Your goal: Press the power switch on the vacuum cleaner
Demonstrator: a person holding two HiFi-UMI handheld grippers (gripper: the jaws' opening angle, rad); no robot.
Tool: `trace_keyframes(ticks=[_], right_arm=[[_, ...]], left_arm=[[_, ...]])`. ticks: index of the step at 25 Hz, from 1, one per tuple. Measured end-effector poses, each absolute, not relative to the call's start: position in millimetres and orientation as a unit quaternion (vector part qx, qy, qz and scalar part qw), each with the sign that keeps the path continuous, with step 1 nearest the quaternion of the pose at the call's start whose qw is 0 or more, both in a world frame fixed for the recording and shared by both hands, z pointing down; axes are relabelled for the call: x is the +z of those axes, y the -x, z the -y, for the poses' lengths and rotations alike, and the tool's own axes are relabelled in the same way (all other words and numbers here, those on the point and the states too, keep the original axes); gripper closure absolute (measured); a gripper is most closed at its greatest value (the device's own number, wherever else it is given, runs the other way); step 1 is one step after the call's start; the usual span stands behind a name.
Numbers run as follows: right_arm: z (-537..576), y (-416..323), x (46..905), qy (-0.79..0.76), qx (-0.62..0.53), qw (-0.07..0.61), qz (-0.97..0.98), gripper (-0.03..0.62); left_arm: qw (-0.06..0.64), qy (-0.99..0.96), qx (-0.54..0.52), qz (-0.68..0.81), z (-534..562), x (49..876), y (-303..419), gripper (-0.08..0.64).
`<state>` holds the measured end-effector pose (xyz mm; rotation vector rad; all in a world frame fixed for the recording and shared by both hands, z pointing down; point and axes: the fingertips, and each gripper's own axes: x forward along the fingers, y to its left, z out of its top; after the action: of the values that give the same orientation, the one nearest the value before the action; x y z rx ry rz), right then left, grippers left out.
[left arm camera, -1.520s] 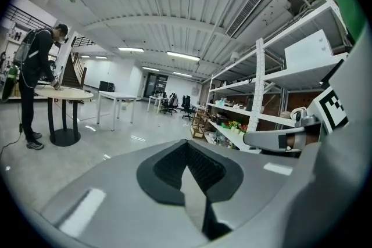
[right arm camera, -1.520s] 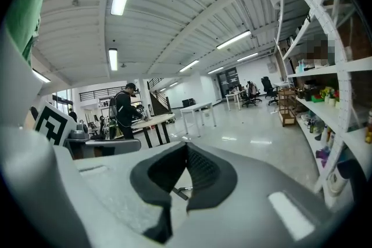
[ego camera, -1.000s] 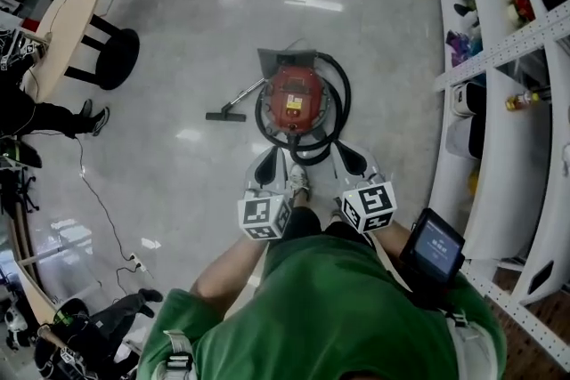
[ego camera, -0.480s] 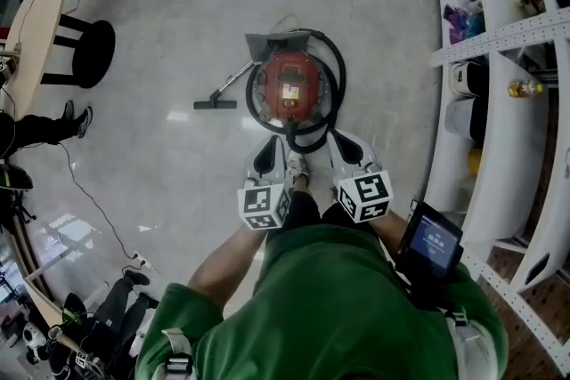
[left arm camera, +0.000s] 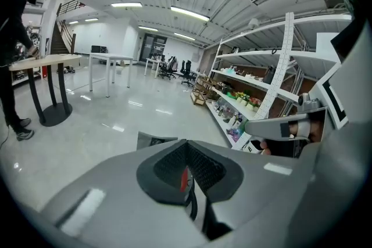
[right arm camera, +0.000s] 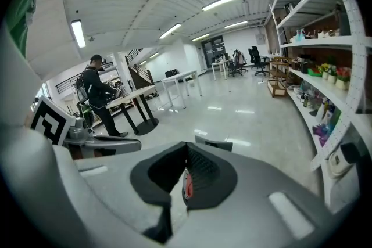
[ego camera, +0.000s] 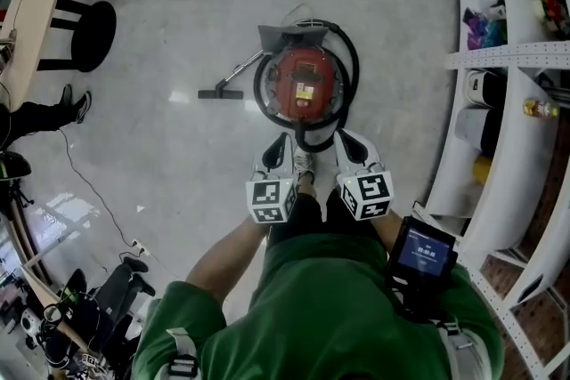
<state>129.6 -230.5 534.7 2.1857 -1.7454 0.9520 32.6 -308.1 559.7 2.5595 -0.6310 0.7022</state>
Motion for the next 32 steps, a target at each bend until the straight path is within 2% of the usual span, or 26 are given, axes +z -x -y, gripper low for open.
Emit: trace_keyframes(ticks=[8,32], right_arm=[[238,-140,574,-0.723,0.325,0.098,0.602,0.591],[266,-158,742,-0.624,0.352,0.156,0.681,0.591]], left_arm=[[0.203,-0.91,0.268,0.242,314,589,-41,0.552],[0.232,-0.875,0.333,0.265,314,752,-73,0.552]])
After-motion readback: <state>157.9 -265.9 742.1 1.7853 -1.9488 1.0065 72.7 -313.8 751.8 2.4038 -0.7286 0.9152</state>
